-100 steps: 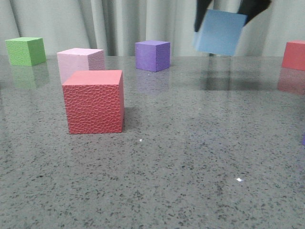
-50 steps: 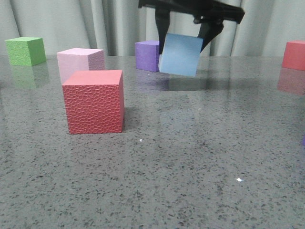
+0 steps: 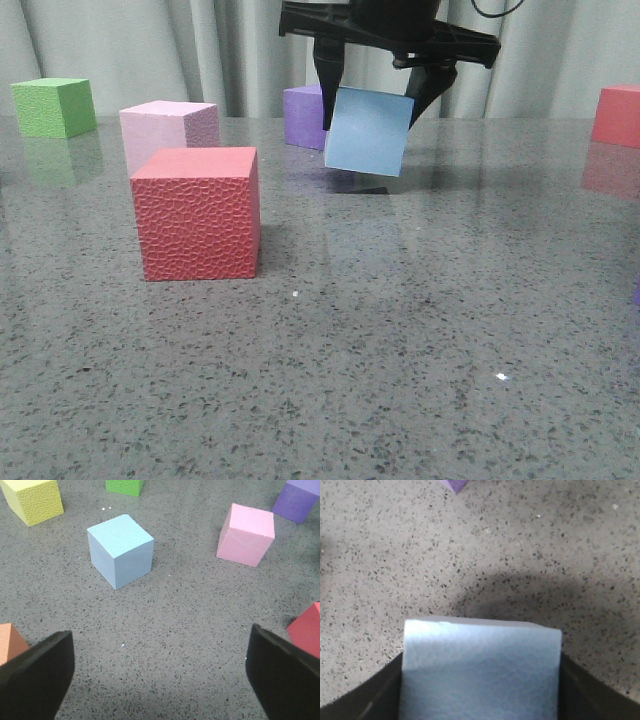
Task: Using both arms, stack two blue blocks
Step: 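Lower the held light-blue cube onto the table beside the purple cube, then open the right gripper and raise it off the cube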
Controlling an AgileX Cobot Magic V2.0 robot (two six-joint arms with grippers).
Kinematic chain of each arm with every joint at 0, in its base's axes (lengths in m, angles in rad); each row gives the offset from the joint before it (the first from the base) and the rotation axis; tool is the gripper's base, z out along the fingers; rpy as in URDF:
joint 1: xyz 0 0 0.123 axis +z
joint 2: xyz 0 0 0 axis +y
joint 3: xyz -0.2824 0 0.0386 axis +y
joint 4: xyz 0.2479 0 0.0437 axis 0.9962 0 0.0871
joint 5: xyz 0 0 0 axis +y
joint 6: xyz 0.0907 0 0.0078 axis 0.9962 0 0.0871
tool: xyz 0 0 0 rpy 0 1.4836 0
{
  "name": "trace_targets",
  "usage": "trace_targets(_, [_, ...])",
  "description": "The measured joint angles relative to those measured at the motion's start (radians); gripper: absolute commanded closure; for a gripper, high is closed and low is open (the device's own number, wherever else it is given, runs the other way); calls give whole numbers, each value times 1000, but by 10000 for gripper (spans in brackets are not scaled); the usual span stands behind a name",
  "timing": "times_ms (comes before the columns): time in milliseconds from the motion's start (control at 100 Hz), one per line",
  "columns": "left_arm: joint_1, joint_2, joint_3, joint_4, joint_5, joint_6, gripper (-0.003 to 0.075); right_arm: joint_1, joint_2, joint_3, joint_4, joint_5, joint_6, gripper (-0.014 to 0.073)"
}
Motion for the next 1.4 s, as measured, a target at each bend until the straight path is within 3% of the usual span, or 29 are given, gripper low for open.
trace_targets(460, [0, 0, 0, 0, 0, 0, 57, 0, 32, -9, 5, 5, 4, 298])
trace_targets(700, [0, 0, 0, 0, 0, 0, 57, 0, 34, -9, 6, 5, 4, -22])
trace_targets(1160, [0, 0, 0, 0, 0, 0, 57, 0, 44, -18, 9, 27, 4, 3])
trace_targets(1400, [0, 0, 0, 0, 0, 0, 57, 0, 44, -137, 9, 102, 2, 3])
